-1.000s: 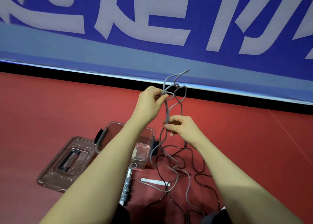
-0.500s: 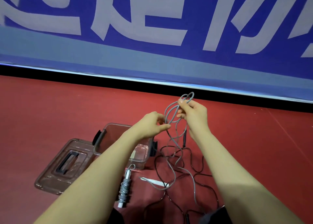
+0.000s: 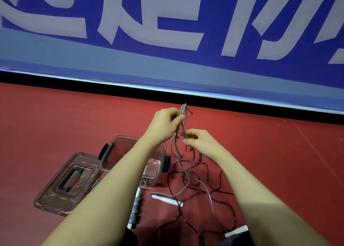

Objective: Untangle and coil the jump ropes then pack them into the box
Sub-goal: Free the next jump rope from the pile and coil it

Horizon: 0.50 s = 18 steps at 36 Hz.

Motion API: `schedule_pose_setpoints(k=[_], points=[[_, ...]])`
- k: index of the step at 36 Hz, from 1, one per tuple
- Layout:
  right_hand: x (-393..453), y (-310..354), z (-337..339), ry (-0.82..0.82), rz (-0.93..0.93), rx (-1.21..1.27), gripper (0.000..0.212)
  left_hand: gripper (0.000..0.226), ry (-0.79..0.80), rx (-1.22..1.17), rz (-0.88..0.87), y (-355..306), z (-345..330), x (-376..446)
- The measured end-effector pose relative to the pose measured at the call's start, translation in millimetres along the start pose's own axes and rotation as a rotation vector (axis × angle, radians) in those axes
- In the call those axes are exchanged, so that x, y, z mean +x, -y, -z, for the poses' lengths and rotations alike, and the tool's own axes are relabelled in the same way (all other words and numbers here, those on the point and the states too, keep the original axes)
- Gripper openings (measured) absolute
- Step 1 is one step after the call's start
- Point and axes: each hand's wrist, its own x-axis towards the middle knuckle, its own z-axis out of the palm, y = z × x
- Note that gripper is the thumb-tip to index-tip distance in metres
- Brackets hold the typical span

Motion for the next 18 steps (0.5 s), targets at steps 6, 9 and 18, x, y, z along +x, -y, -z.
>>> schedule_pose_setpoints(k=[6, 9, 18], points=[[2.3, 1.8, -8.0, -0.031, 0.054, -0.115, 0.021, 0.022, -0.094, -0.064, -0.041, -16.0, 7.4, 1.4], [4.8, 3.2, -10.5, -0.072, 0.089, -0.118, 0.011, 0.022, -0.117, -0.097, -0.050, -18.7, 10.6, 1.6], [11.4, 10.9, -2.9, -0.312, 0.153, 0.225, 0.023, 0.029, 0.123, 0.016, 0.189, 4.3, 1.3, 5.1]])
